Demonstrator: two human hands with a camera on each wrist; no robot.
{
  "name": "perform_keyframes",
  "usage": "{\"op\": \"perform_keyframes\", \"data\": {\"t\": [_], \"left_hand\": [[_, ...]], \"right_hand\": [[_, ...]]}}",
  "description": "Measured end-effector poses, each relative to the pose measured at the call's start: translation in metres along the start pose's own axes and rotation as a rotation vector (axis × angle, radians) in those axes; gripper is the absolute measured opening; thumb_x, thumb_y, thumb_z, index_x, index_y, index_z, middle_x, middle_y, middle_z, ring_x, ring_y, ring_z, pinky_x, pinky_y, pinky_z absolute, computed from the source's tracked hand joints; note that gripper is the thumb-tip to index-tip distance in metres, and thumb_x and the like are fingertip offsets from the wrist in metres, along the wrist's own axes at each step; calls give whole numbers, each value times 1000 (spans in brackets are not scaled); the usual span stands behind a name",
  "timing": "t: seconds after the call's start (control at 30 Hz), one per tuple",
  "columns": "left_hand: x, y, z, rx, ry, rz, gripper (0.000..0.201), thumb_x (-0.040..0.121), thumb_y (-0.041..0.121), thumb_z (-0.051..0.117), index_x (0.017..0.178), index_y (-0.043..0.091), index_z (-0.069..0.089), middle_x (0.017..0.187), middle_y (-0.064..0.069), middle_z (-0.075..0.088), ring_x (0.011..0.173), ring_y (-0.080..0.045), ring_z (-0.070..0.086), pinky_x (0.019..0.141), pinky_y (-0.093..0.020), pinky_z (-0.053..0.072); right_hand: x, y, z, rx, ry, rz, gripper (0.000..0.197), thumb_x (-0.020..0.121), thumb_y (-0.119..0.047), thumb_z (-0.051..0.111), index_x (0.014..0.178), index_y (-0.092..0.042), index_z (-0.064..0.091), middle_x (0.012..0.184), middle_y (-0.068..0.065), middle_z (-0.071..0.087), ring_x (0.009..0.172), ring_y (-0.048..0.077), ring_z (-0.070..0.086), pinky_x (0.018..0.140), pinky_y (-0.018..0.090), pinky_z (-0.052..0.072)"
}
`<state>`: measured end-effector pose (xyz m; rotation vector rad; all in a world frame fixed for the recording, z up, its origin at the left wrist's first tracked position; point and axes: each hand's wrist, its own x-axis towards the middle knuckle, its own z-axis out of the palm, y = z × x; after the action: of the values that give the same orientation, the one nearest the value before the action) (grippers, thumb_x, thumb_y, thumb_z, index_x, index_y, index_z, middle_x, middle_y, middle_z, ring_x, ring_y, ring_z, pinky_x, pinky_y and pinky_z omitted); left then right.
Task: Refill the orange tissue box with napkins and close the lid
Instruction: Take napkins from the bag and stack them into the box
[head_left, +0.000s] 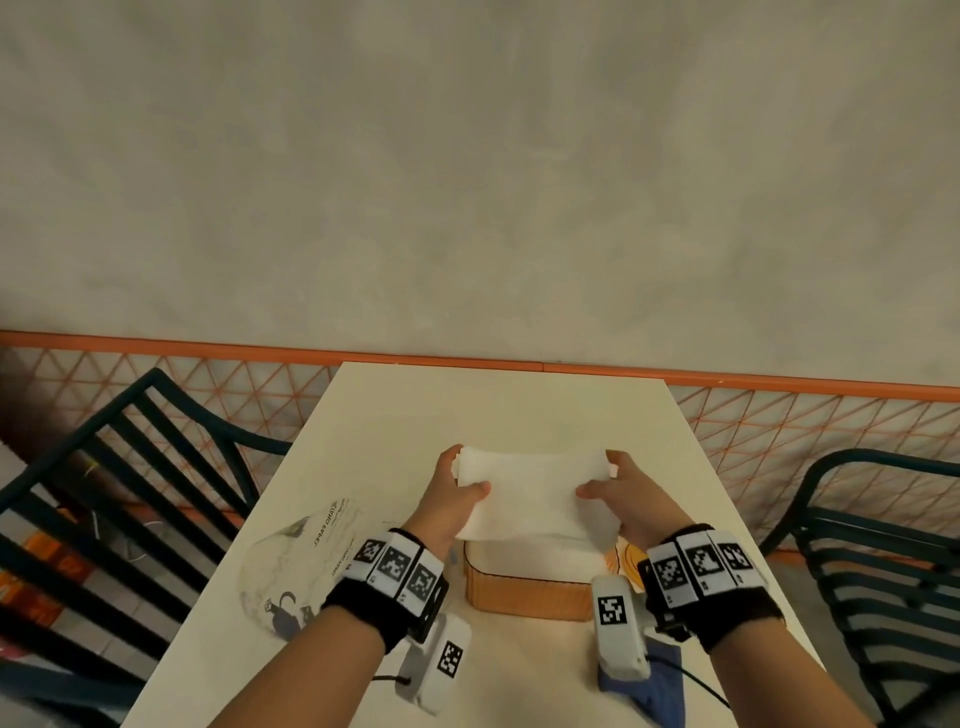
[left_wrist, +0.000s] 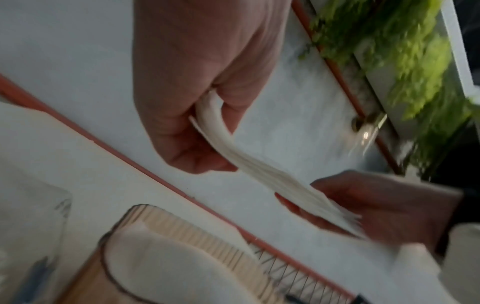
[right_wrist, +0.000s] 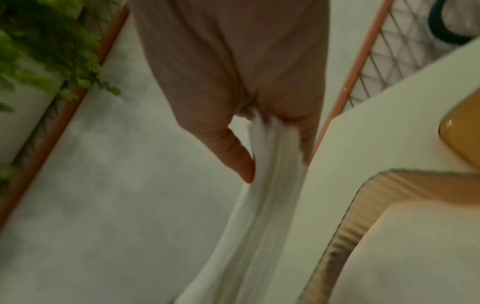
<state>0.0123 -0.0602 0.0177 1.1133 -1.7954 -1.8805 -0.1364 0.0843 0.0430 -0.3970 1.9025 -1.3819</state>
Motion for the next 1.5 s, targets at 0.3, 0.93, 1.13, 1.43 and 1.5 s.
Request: {"op": "perform_keyframes", "data": {"t": [0.3, 0.93, 1.13, 1.43, 1.5], "left_hand": [[29, -50, 25, 746, 82, -2, 79, 92, 7, 48, 150, 35, 2, 114, -11, 58, 102, -27, 60, 92, -36, 50], [40, -50, 33, 1602, -422, 232, 60, 93, 30, 54, 143, 45, 24, 155, -3, 22, 142, -24, 27, 109, -64, 5], [27, -50, -3, 1080, 56, 370, 28, 94, 30, 48, 121, 30, 58, 131, 8, 50, 125, -13, 42, 104, -38, 28], [24, -132, -78, 1145, 178, -443, 45, 94, 31, 48, 131, 6, 47, 138, -13, 46, 127, -27, 48, 102, -31, 42], [22, -142, -74, 1134, 202, -464, 52, 94, 34, 47, 137, 7, 34, 144, -13, 35, 132, -28, 40, 109, -35, 38]], "right_hand": [[32, 43, 6, -608, 232, 40, 69, 87, -3, 58, 145, -10, 22, 126, 22, 55, 114, 36, 55, 82, 34, 46], [41, 77, 16, -1385, -183, -9, 67, 91, -30, 56, 144, -46, 19, 151, 0, 32, 140, 22, 30, 115, 60, 6], [32, 67, 8, -1472, -1, -229, 50, 88, -44, 56, 135, -40, 41, 136, -2, 44, 130, 21, 34, 109, 47, 30], [43, 88, -8, -953, 191, -14, 48, 99, -26, 37, 143, -11, 23, 139, 16, 39, 121, 32, 51, 96, 37, 48], [44, 94, -5, -960, 174, 11, 47, 100, -26, 34, 143, -11, 22, 138, 16, 41, 119, 32, 52, 94, 37, 49]]}}
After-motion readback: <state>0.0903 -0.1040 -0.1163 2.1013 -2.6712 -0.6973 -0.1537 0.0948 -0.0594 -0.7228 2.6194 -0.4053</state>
